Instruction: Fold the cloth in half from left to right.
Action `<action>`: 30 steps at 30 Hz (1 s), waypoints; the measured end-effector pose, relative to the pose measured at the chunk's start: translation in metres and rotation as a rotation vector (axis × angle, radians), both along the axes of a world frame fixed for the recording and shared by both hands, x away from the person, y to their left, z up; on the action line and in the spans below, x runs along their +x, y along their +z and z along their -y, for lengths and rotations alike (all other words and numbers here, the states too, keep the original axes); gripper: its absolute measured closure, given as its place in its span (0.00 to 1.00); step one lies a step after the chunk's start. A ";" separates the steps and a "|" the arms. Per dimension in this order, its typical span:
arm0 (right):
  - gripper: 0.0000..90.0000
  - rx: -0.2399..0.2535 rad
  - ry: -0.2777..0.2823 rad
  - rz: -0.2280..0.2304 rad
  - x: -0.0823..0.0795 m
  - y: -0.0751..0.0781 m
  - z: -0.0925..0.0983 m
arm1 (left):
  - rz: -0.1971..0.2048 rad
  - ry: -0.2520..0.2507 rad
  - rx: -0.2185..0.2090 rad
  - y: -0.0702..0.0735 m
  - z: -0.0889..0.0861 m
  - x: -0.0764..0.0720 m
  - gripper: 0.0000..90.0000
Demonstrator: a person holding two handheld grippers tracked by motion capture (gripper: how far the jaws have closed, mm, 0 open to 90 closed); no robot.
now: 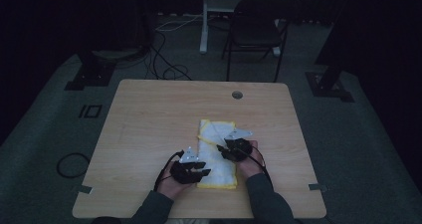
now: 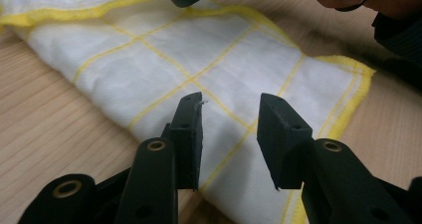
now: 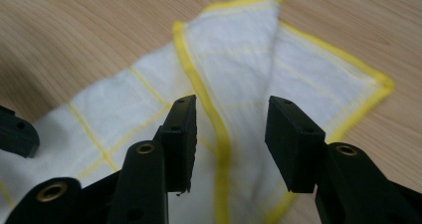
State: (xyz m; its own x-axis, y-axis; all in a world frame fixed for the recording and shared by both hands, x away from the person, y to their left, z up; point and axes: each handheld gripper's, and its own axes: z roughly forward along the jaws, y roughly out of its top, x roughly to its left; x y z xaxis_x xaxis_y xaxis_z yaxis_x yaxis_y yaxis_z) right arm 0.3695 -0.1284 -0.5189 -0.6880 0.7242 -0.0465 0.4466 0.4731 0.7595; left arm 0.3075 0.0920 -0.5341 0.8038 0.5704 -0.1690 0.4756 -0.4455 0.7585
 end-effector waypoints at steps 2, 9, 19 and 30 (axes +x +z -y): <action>0.60 -0.001 0.012 0.004 0.003 0.001 -0.005 | -0.003 0.007 0.000 -0.001 -0.001 0.001 0.70; 0.56 -0.024 0.051 0.008 0.015 0.003 -0.024 | -0.008 0.013 0.012 -0.006 -0.002 0.002 0.70; 0.60 -0.176 0.098 0.015 0.032 -0.006 -0.052 | -0.010 0.011 0.021 -0.008 -0.002 0.001 0.71; 0.91 -0.157 0.024 0.008 0.047 0.002 -0.034 | -0.018 0.013 0.014 -0.009 -0.002 0.001 0.71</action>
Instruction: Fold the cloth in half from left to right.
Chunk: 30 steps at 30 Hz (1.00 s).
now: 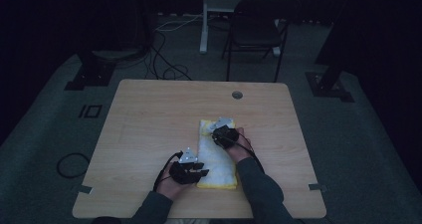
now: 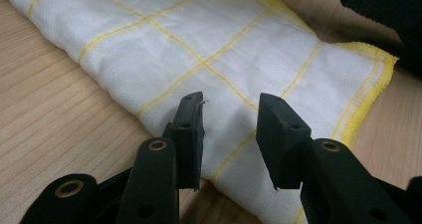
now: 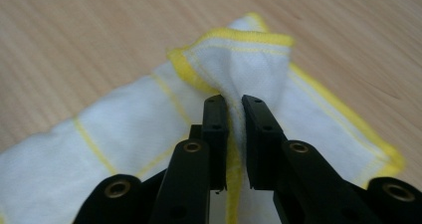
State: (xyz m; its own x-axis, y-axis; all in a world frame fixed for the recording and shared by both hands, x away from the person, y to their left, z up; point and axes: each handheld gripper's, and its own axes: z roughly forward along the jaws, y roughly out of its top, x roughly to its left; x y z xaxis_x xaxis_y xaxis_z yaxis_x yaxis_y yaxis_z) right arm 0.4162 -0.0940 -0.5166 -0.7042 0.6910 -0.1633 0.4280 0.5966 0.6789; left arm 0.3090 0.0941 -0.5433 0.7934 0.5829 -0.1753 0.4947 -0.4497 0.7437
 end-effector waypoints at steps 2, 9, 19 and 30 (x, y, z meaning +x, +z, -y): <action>0.91 0.018 -0.025 0.000 0.003 0.003 0.007 | -0.002 0.001 -0.004 0.000 0.000 0.000 0.71; 0.91 0.060 -0.104 -0.017 0.016 0.005 0.031 | -0.005 0.003 -0.009 -0.001 0.000 -0.001 0.71; 0.78 0.087 -0.193 -0.033 0.029 0.003 0.056 | -0.014 0.010 -0.022 -0.002 -0.001 0.000 0.71; 0.69 0.108 -0.263 -0.041 0.029 0.003 0.083 | 0.008 0.046 -0.016 0.006 -0.006 0.004 0.70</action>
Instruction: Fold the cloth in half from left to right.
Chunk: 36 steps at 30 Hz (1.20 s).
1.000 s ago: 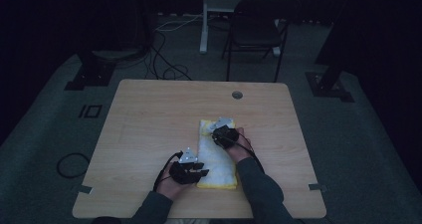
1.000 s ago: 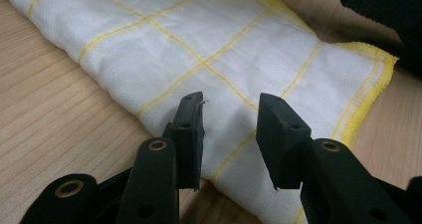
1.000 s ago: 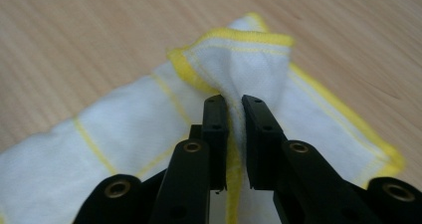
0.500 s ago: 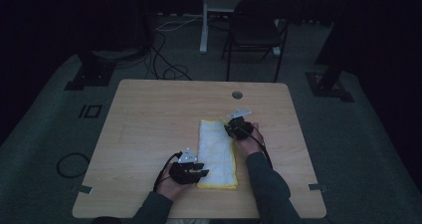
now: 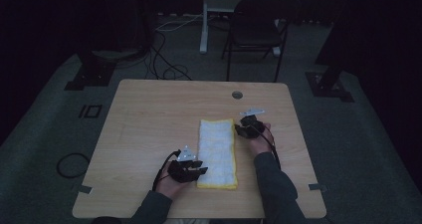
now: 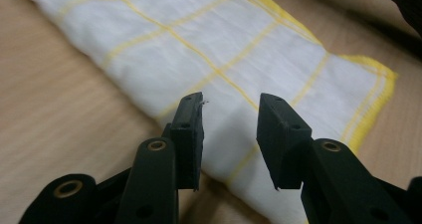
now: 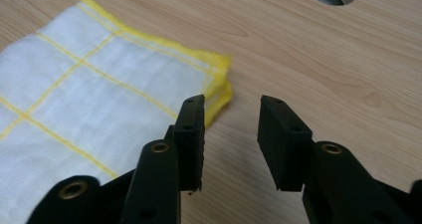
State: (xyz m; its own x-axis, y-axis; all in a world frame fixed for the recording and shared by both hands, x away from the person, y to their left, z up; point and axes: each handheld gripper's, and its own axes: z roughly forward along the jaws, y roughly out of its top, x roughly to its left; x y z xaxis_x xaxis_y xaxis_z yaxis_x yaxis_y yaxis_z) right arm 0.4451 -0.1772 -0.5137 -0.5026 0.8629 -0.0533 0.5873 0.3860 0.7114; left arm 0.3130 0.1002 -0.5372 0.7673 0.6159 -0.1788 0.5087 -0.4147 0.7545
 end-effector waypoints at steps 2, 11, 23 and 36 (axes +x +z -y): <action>0.66 -0.002 -0.001 0.003 -0.001 0.000 0.003 | 0.007 0.020 -0.001 0.003 -0.004 0.003 0.70; 0.61 0.006 -0.014 0.000 -0.005 -0.004 0.017 | 0.034 0.084 0.002 0.013 -0.020 0.017 0.69; 0.58 0.028 -0.013 0.003 -0.005 -0.003 0.018 | 0.075 0.143 0.022 0.021 -0.027 0.049 0.68; 0.58 0.073 -0.012 0.010 -0.004 0.002 0.016 | 0.079 0.183 0.013 0.027 -0.024 0.083 0.68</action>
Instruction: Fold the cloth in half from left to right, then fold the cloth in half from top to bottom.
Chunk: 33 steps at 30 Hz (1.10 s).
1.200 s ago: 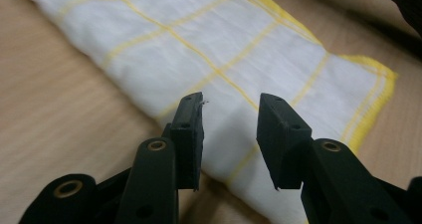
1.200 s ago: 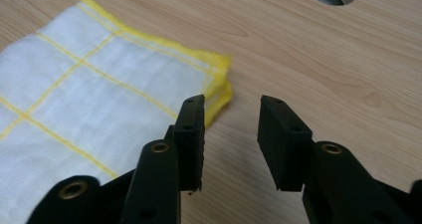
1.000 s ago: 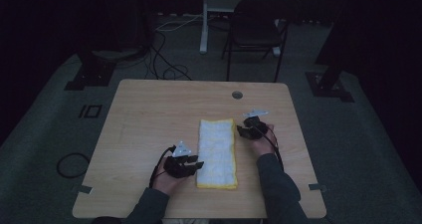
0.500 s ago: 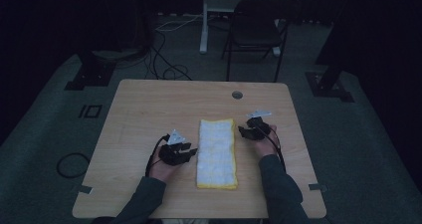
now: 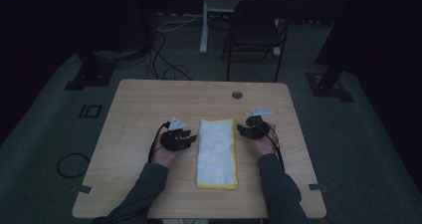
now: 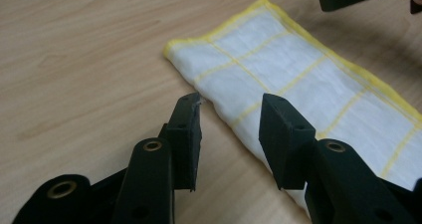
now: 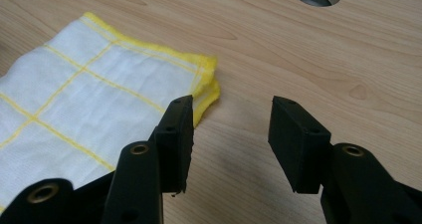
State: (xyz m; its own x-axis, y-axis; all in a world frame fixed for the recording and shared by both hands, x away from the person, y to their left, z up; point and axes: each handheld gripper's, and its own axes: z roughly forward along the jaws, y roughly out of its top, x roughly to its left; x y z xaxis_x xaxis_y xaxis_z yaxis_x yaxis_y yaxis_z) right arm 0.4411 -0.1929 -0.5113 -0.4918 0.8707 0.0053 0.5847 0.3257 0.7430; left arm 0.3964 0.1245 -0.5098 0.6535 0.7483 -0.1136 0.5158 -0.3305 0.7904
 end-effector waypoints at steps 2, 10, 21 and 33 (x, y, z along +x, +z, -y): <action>0.58 -0.001 0.001 0.001 0.000 -0.001 -0.001 | 0.003 0.003 0.003 0.000 0.002 0.004 0.68; 0.58 -0.003 0.018 -0.002 0.001 -0.003 -0.011 | 0.000 0.014 0.017 -0.003 0.010 0.019 0.68; 0.57 -0.014 0.037 0.000 0.003 -0.003 -0.020 | -0.026 0.035 0.027 -0.010 0.015 0.037 0.68; 0.57 -0.002 0.014 -0.004 0.011 -0.004 -0.024 | -0.029 0.066 0.023 -0.008 0.021 0.055 0.67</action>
State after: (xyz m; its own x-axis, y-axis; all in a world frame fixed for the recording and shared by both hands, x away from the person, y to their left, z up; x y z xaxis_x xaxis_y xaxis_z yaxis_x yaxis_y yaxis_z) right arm 0.4524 -0.1693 -0.5155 -0.5038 0.8638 0.0055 0.5834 0.3354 0.7397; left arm 0.4510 0.1036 -0.5175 0.5990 0.7926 -0.1138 0.5595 -0.3127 0.7676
